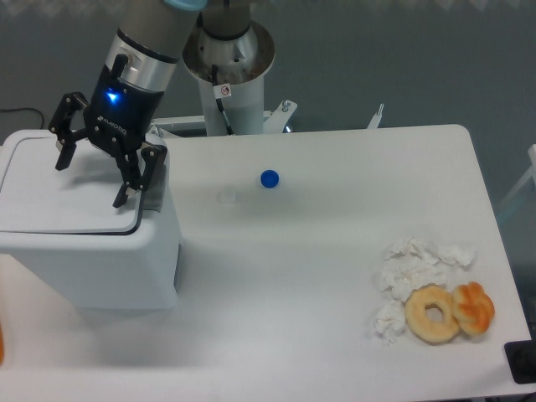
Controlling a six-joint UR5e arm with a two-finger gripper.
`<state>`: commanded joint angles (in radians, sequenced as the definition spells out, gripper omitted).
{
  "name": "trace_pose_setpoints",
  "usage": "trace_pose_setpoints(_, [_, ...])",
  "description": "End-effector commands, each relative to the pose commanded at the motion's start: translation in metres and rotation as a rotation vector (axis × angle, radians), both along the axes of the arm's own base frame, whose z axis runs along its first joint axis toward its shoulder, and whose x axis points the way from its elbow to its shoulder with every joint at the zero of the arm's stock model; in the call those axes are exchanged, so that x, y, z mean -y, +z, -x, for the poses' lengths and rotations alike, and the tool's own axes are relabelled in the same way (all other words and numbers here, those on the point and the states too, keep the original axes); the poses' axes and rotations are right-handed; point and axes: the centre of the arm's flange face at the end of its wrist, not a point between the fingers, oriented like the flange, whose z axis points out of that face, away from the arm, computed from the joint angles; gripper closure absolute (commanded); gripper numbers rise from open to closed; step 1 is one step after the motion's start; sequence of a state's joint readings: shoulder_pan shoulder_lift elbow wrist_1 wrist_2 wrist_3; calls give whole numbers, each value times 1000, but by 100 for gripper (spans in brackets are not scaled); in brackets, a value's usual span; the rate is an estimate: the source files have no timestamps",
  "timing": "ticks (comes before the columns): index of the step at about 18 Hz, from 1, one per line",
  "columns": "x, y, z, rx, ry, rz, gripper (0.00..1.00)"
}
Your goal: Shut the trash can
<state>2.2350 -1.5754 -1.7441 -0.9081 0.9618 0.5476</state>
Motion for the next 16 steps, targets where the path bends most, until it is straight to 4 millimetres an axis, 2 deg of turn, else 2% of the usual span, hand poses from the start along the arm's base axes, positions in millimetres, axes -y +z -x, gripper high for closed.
trace_pose_setpoints(11, [2,-13,-2,15,1,21,0])
trace_pose_setpoints(16, [2,-13,-2,15,0,19,0])
